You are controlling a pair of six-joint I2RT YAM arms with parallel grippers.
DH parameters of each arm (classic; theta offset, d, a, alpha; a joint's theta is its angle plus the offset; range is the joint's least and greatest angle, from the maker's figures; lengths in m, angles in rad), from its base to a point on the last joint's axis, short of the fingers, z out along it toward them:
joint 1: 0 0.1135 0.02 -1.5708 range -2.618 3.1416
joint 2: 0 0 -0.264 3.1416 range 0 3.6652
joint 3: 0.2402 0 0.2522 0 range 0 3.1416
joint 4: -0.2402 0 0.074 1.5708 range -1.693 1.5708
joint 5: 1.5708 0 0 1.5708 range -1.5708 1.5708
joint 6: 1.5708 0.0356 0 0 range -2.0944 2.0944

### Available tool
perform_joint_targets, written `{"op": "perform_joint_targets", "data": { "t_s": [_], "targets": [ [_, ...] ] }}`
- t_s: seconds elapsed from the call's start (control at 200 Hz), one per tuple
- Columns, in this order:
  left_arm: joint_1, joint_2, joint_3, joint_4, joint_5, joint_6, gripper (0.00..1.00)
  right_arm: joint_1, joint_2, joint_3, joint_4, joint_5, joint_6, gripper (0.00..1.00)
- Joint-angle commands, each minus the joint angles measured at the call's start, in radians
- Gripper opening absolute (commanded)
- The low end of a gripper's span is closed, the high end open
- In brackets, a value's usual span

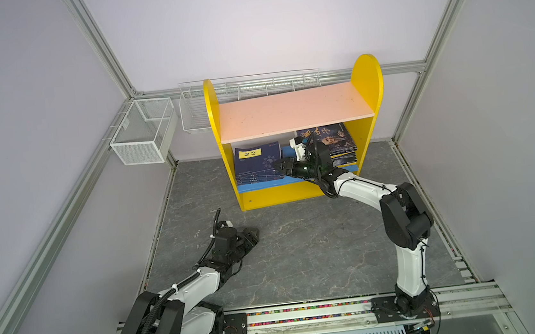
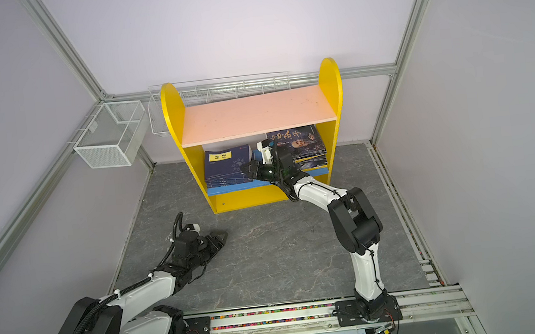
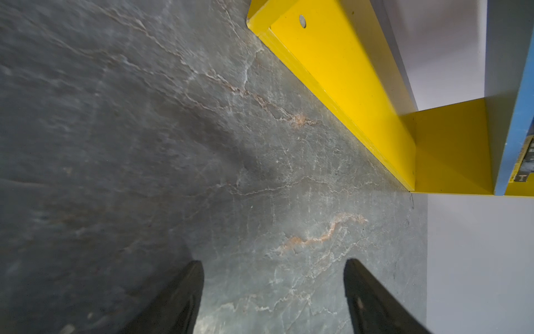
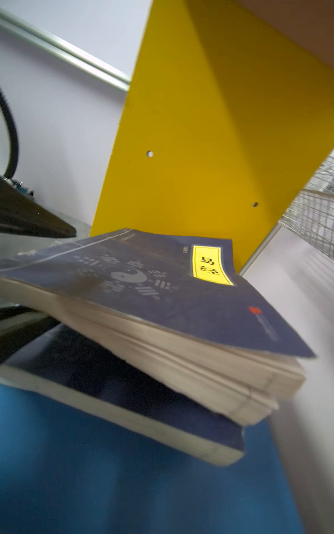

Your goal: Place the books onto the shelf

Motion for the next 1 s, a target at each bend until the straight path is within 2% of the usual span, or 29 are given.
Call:
{"op": "perform_joint_targets", "data": {
  "t_s": [0.0,0.16,0.39,0.77,0.885,0.995],
  "targets": [
    [-0.003,-0.011,0.017,-0.006,0.001,0.012,0.77,0.014,-0.009,0.052,-0.090,0.052,-0.033,0.57],
    [-0.003,-0.011,0.025,-0.011,0.004,0.011,0.77,0.024,-0.023,0.109,-0.281,0.137,-0.103,0.73],
    [-0.002,-0.009,0.035,-0.020,0.007,0.013,0.77,0.031,-0.036,0.134,-0.398,0.218,-0.156,0.82],
    [-0.002,-0.081,0.051,-0.112,-0.076,0.049,0.77,0.056,-0.202,0.013,-0.402,0.311,-0.253,0.83],
    [-0.002,-0.127,0.062,-0.157,-0.139,0.071,0.77,0.056,-0.323,-0.103,-0.375,0.320,-0.315,0.83],
    [-0.003,-0.210,0.109,-0.280,-0.230,0.111,0.77,0.041,-0.487,-0.253,-0.391,0.430,-0.388,0.83]
  ]
}}
